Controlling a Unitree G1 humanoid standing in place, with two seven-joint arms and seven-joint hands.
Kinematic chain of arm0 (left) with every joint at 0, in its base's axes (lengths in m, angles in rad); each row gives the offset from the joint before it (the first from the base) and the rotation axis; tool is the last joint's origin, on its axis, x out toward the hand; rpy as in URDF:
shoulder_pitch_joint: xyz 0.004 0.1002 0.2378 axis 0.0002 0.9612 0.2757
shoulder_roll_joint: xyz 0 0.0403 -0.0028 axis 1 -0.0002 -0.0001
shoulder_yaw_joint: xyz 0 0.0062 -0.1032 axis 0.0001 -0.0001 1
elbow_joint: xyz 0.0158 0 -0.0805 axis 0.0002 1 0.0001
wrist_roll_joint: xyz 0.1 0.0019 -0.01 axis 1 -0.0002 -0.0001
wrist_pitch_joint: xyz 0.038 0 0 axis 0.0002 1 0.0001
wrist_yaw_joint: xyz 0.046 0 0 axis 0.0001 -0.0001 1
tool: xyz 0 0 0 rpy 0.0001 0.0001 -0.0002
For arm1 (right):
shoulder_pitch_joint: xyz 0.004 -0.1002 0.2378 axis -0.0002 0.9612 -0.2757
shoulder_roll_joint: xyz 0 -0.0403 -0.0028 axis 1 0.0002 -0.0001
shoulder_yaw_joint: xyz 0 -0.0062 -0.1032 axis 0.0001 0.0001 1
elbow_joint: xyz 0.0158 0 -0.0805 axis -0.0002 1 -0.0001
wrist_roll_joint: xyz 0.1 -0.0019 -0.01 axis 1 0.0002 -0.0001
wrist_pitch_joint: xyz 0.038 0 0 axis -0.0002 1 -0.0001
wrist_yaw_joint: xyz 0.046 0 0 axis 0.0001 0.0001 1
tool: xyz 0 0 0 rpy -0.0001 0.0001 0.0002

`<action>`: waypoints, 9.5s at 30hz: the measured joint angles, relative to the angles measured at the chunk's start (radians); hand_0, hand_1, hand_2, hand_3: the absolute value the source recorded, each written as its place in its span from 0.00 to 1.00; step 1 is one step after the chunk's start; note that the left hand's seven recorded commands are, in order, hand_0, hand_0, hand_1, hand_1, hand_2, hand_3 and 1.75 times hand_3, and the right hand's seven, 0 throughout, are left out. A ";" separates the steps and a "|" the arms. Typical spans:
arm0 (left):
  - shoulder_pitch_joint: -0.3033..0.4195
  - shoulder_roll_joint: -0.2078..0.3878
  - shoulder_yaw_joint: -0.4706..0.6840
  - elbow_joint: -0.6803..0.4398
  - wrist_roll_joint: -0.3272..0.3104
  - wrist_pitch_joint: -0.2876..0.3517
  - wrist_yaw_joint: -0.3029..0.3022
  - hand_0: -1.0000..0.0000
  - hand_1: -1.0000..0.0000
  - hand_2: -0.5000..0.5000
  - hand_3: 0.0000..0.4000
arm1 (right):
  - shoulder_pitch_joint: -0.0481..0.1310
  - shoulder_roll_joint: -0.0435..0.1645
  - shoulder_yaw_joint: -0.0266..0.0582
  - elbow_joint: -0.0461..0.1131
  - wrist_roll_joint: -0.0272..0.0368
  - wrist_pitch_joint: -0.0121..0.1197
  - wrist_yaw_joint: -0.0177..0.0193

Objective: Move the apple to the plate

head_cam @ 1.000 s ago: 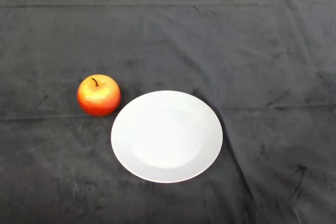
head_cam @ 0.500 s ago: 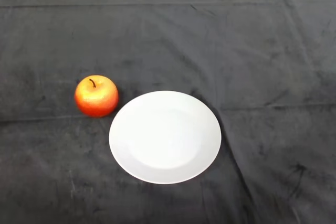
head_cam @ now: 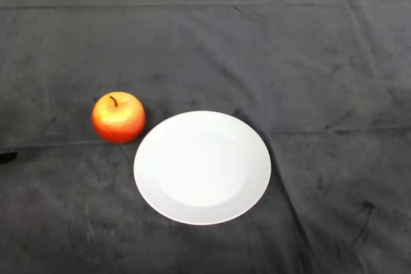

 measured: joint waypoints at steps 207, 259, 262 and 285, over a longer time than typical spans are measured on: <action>0.158 -0.131 -0.239 -0.686 0.015 0.069 -0.194 1.00 1.00 0.50 0.00 | -0.002 0.025 0.0148 -0.011 0.0056 -0.005 0.0029; 0.090 0.152 0.413 -0.305 -0.229 -0.067 0.197 1.00 1.00 0.50 0.00 | -0.002 0.025 0.0227 -0.011 0.0085 -0.005 0.0029; 0.090 0.168 0.439 -0.297 -0.233 -0.084 0.200 1.00 1.00 0.50 0.00 | -0.002 0.025 0.0227 -0.011 0.0086 -0.005 0.0029; 0.093 0.187 0.483 -0.185 -0.264 -0.133 0.254 1.00 1.00 0.50 0.00 | -0.002 0.025 0.0225 -0.011 0.0089 -0.005 0.0030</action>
